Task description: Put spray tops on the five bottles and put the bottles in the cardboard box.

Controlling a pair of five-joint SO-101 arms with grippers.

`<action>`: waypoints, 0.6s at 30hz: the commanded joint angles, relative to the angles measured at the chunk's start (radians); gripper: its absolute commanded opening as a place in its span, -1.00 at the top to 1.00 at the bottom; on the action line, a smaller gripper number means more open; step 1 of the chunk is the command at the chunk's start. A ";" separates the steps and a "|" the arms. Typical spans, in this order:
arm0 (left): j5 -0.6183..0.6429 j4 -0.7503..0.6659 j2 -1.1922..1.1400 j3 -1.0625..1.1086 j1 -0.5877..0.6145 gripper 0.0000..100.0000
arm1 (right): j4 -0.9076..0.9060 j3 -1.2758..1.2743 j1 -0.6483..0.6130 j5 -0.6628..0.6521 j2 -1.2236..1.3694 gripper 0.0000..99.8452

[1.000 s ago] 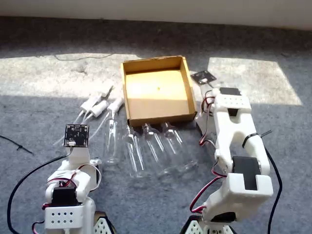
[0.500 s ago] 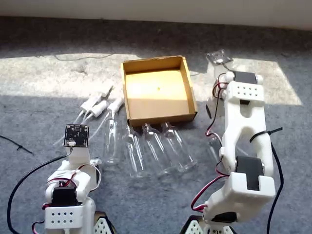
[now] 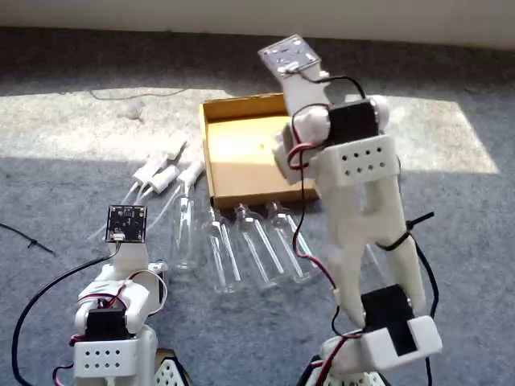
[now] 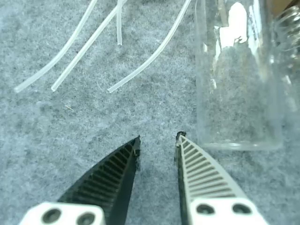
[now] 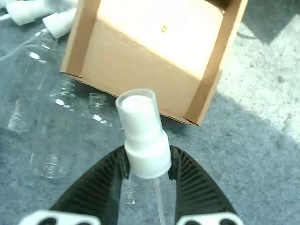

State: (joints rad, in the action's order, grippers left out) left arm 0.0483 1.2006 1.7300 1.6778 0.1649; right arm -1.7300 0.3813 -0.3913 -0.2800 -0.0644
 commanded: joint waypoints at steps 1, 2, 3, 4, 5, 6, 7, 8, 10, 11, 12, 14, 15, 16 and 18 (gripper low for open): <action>-0.003 0.006 0.001 0.024 0.008 0.75 | -0.015 -0.067 -0.177 0.034 -0.128 0.90; -0.003 0.006 0.001 0.024 0.008 0.75 | -0.012 -0.102 -0.220 0.034 -0.153 0.90; -0.003 0.006 0.001 0.024 0.008 0.75 | -0.001 -0.140 -0.254 0.034 -0.179 0.90; -0.003 0.006 0.001 0.024 0.008 0.75 | 0.008 -0.174 -0.278 0.034 -0.203 0.90; -0.003 0.006 0.001 0.024 0.008 0.75 | 0.015 -0.208 -0.294 0.034 -0.225 0.90; -0.003 0.006 0.001 0.024 0.008 0.75 | 0.015 -0.239 -0.302 0.034 -0.246 0.90; -0.003 0.006 0.001 0.024 0.008 0.75 | 0.022 -0.263 -0.305 0.034 -0.265 0.90; -0.003 0.006 0.001 0.024 0.008 0.75 | 0.039 -0.289 -0.306 0.034 -0.291 0.90; 0.000 0.005 0.001 0.024 0.002 0.75 | 0.068 -0.328 -0.308 0.034 -0.328 0.90; 0.000 0.006 0.001 0.024 -0.004 0.75 | 0.082 -0.349 -0.309 0.034 -0.340 0.90; 0.000 0.005 0.001 0.024 -0.010 0.75 | 0.104 -0.372 -0.309 0.034 -0.351 0.90; -0.006 0.003 0.001 0.024 -0.012 0.75 | 0.156 -0.421 -0.311 0.034 -0.360 0.90; -0.009 0.000 0.002 0.024 -0.001 0.75 | 0.182 -0.440 -0.311 0.034 -0.357 0.90; -0.031 -0.008 0.004 0.022 0.027 0.74 | 0.209 -0.460 -0.323 0.034 -0.355 0.90; -0.169 -0.097 0.004 0.012 0.154 0.74 | 0.257 -0.498 -0.361 0.038 -0.349 0.90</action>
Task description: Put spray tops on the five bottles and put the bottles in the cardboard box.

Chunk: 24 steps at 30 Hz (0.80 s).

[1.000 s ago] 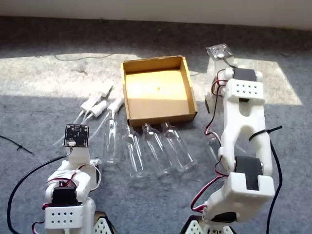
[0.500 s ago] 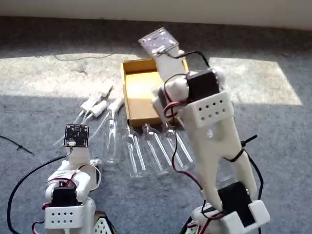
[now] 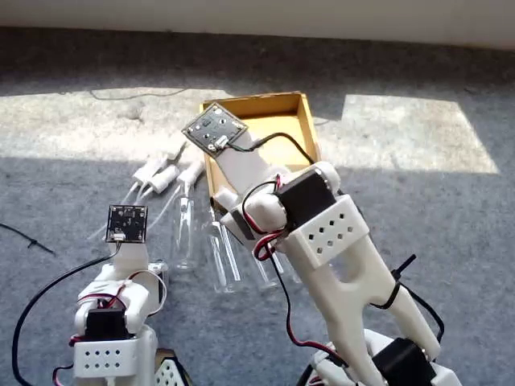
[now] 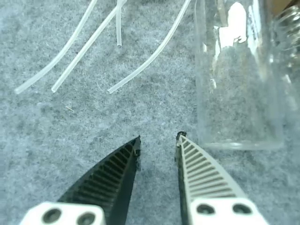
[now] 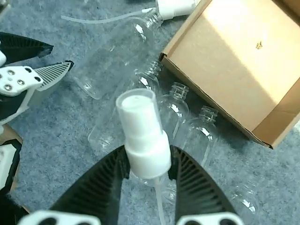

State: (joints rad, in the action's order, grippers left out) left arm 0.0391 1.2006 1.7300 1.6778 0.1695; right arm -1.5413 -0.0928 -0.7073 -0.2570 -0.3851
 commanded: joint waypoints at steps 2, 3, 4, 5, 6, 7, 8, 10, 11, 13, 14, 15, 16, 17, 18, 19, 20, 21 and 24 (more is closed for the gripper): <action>-0.387 -0.250 0.004 -0.024 0.358 0.75 | 0.110 -0.051 -0.097 0.058 -0.018 0.90; -0.486 -0.327 0.002 -0.036 0.476 0.75 | 0.127 -0.059 -0.128 0.075 -0.008 0.90; -0.548 -0.407 0.002 -0.045 0.581 0.75 | 0.147 -0.064 -0.157 0.087 0.004 0.90; -0.555 -0.489 0.001 -0.047 0.659 0.75 | 0.166 -0.067 -0.183 0.095 0.022 0.90; -0.552 -0.569 -0.005 -0.047 0.723 0.75 | 0.188 -0.065 -0.209 0.095 0.050 0.90; -0.555 -0.635 -0.007 -0.050 0.779 0.75 | 0.211 -0.065 -0.234 0.095 0.084 0.90; -0.555 -0.686 -0.010 -0.054 0.825 0.74 | 0.234 -0.065 -0.252 0.095 0.127 0.90; -0.555 -0.726 -0.018 -0.079 0.909 0.74 | 0.286 -0.047 -0.294 0.100 0.222 0.90; -0.555 -0.723 -0.031 -0.108 0.938 0.74 | 0.306 -0.027 -0.314 0.118 0.272 0.90; -0.554 -0.695 -0.087 -0.176 0.974 0.74 | 0.325 0.021 -0.334 0.153 0.367 0.90; -0.554 -0.678 -0.127 -0.213 0.972 0.74 | 0.321 0.056 -0.337 0.160 0.409 0.90; -0.554 -0.664 -0.176 -0.249 0.972 0.74 | 0.318 0.101 -0.337 0.164 0.444 0.90; -0.554 -0.657 -0.232 -0.291 0.972 0.74 | 0.318 0.140 -0.337 0.164 0.476 0.90; -0.554 -0.651 -0.292 -0.335 0.970 0.74 | 0.318 0.176 -0.335 0.164 0.503 0.90; -0.554 -0.647 -0.358 -0.380 0.970 0.74 | 0.317 0.209 -0.335 0.161 0.524 0.89; -0.554 -0.635 -0.427 -0.426 0.970 0.74 | 0.317 0.240 -0.337 0.161 0.544 0.88; -0.555 -0.618 -0.498 -0.475 0.970 0.74 | 0.317 0.265 -0.337 0.161 0.564 0.84; -0.555 -0.598 -0.573 -0.526 0.970 0.74 | 0.317 0.283 -0.340 0.160 0.578 0.78; -0.555 -0.531 -0.791 -0.674 0.955 0.74 | 0.317 0.321 -0.360 0.160 0.615 0.55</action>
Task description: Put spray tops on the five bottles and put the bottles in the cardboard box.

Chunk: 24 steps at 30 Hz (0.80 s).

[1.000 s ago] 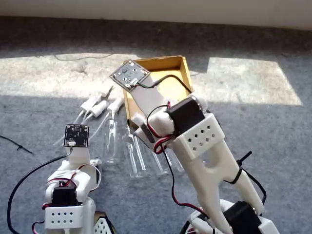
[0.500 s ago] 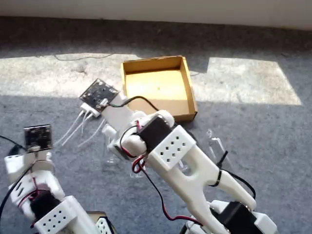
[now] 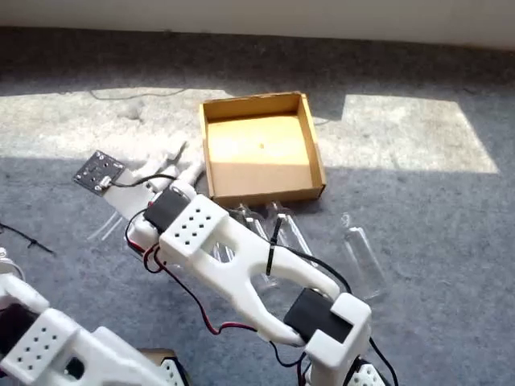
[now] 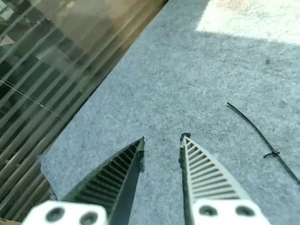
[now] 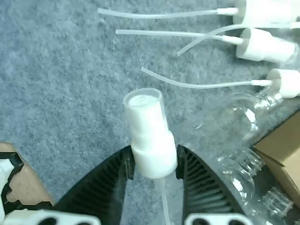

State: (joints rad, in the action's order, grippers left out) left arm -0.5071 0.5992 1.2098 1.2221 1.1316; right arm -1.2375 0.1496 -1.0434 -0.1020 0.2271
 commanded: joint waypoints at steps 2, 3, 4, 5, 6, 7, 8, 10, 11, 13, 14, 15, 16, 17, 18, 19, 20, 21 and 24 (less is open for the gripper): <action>-0.011 0.135 -0.401 -0.305 -0.038 0.74 | -0.018 0.094 -0.028 0.005 0.008 0.44; -0.011 0.166 -0.460 -0.338 -0.059 0.74 | -0.041 0.110 -0.025 0.005 0.005 0.41; -0.011 0.199 -0.518 -0.371 -0.082 0.74 | -0.073 0.140 -0.022 0.008 -0.004 0.41; -0.011 0.236 -0.568 -0.401 -0.102 0.74 | -0.120 0.179 -0.013 0.008 -0.018 0.41; -0.011 0.273 -0.610 -0.430 -0.125 0.74 | -0.171 0.219 0.002 0.006 -0.031 0.41; -0.009 0.310 -0.642 -0.458 -0.148 0.74 | -0.226 0.262 0.019 0.005 -0.045 0.41; -0.008 0.350 -0.670 -0.486 -0.171 0.74 | -0.285 0.311 0.038 0.005 -0.056 0.41; -0.005 0.431 -0.710 -0.535 -0.214 0.73 | -0.410 0.410 0.096 -0.002 -0.071 0.41; -0.005 0.470 -0.720 -0.558 -0.236 0.70 | -0.467 0.449 0.122 -0.023 -0.073 0.41; -0.003 0.552 -0.731 -0.599 -0.272 0.61 | -0.532 0.521 0.173 -0.072 -0.084 0.41; -0.003 0.592 -0.731 -0.616 -0.294 0.57 | -0.530 0.529 0.197 -0.080 -0.090 0.41; -0.003 0.635 -0.731 -0.631 -0.315 0.55 | -0.530 0.507 0.232 -0.080 -0.099 0.41; -0.003 0.678 -0.731 -0.647 -0.341 0.55 | -0.527 0.483 0.266 -0.083 -0.110 0.41; -0.003 0.721 -0.731 -0.657 -0.372 0.55 | -0.527 0.458 0.295 -0.098 -0.125 0.41; -0.003 0.764 -0.731 -0.667 -0.407 0.55 | -0.530 0.429 0.326 -0.117 -0.143 0.41; 0.000 0.809 -0.731 -0.670 -0.446 0.55 | -0.530 0.387 0.358 -0.137 -0.171 0.41; 0.023 0.847 -0.731 -0.671 -0.490 0.55 | -0.530 0.332 0.403 -0.153 -0.208 0.41; 0.058 0.873 -0.731 -0.671 -0.535 0.55 | -0.530 0.271 0.444 -0.178 -0.246 0.41; 0.164 0.911 -0.737 -0.670 -0.654 0.55 | -0.529 0.074 0.573 -0.267 -0.394 0.41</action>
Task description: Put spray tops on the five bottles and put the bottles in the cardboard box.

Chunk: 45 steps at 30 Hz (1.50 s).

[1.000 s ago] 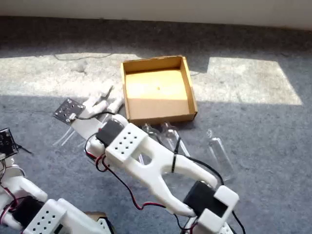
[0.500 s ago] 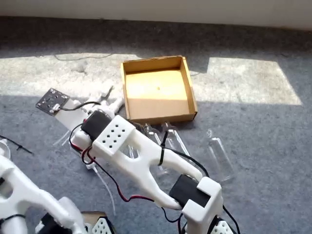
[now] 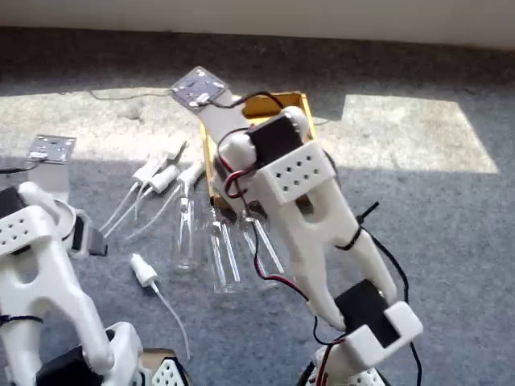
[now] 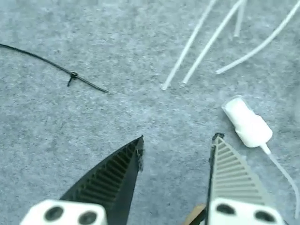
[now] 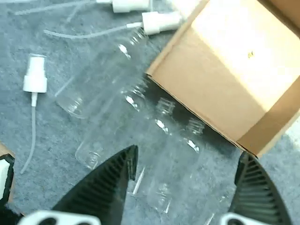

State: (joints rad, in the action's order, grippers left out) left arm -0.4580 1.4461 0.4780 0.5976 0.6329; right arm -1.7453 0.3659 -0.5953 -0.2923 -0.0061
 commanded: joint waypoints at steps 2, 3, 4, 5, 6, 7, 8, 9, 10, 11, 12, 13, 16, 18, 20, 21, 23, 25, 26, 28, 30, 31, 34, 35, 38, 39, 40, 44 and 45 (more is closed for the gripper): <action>0.180 0.063 -0.007 -0.031 -0.228 0.55 | -0.019 -0.271 0.225 -0.149 -0.265 0.41; 0.213 0.060 -0.007 -0.015 -0.263 0.55 | -0.019 -0.329 0.277 -0.192 -0.315 0.41; 0.245 0.060 -0.007 0.004 -0.302 0.55 | -0.019 -0.383 0.335 -0.236 -0.361 0.41; 0.273 0.058 -0.007 0.031 -0.335 0.55 | -0.016 -0.429 0.397 -0.281 -0.403 0.41; 0.292 0.057 -0.005 0.061 -0.363 0.55 | -0.015 -0.473 0.456 -0.322 -0.437 0.41; 0.299 0.046 -0.007 0.081 -0.380 0.55 | -0.015 -0.512 0.513 -0.364 -0.461 0.41; 0.301 0.017 -0.007 0.091 -0.380 0.55 | -0.015 -0.545 0.572 -0.400 -0.475 0.41; 0.302 -0.002 -0.007 0.101 -0.366 0.55 | -0.012 -0.575 0.621 -0.436 -0.478 0.41; 0.302 -0.017 -0.007 0.114 -0.355 0.55 | 0.004 -0.601 0.665 -0.462 -0.475 0.41; 0.302 -0.032 -0.007 0.136 -0.351 0.55 | 0.030 -0.622 0.702 -0.479 -0.469 0.41; 0.302 -0.054 -0.007 0.157 -0.346 0.55 | 0.061 -0.641 0.730 -0.489 -0.460 0.41; 0.302 -0.083 -0.007 0.183 -0.344 0.55 | 0.088 -0.659 0.753 -0.497 -0.446 0.41; 0.336 -0.204 -0.007 0.278 -0.344 0.55 | 0.150 -0.688 0.789 -0.494 -0.392 0.41; 0.358 -0.281 -0.008 0.335 -0.348 0.55 | 0.185 -0.697 0.796 -0.491 -0.349 0.41; 0.361 -0.341 -0.008 0.380 -0.348 0.55 | 0.226 -0.707 0.805 -0.489 -0.302 0.41; 0.361 -0.367 -0.008 0.397 -0.346 0.55 | 0.249 -0.705 0.806 -0.489 -0.283 0.41; 0.370 -0.408 -0.008 0.427 -0.344 0.55 | 0.292 -0.705 0.808 -0.489 -0.248 0.41; 0.411 -0.456 -0.008 0.461 -0.344 0.55 | 0.317 -0.705 0.803 -0.489 -0.213 0.41; 0.433 -0.482 -0.008 0.479 -0.344 0.55 | 0.323 -0.707 0.794 -0.488 -0.196 0.41; 0.459 -0.520 -0.008 0.509 -0.344 0.55 | 0.328 -0.708 0.762 -0.437 -0.157 0.41; 0.465 -0.529 -0.008 0.518 -0.344 0.55 | 0.328 -0.708 0.736 -0.381 -0.116 0.41; 0.465 -0.531 -0.008 0.526 -0.344 0.55 | 0.332 -0.707 0.719 -0.359 -0.096 0.41; 0.465 -0.534 -0.008 0.538 -0.344 0.55 | 0.387 -0.708 0.684 -0.302 -0.035 0.41; 0.465 -0.534 -0.008 0.539 -0.344 0.55 | 0.394 -0.708 0.676 -0.287 -0.013 0.41; 0.465 -0.535 -0.008 0.539 -0.344 0.55 | 0.390 -0.708 0.653 -0.275 0.025 0.41; 0.465 -0.535 -0.008 0.539 -0.344 0.55 | 0.392 -0.708 0.653 -0.273 0.035 0.41; 0.465 -0.535 -0.008 0.539 -0.344 0.55 | 0.397 -0.708 0.651 -0.272 0.042 0.41; 0.465 -0.535 -0.008 0.541 -0.344 0.55 | 0.421 -0.708 0.657 -0.272 0.099 0.41; 0.465 -0.535 -0.008 0.541 -0.344 0.55 | 0.426 -0.708 0.657 -0.272 0.125 0.41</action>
State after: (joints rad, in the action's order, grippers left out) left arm -0.0023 0.9260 0.4749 1.1347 0.2862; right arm -1.3372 -0.3475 0.0675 -0.5731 0.0951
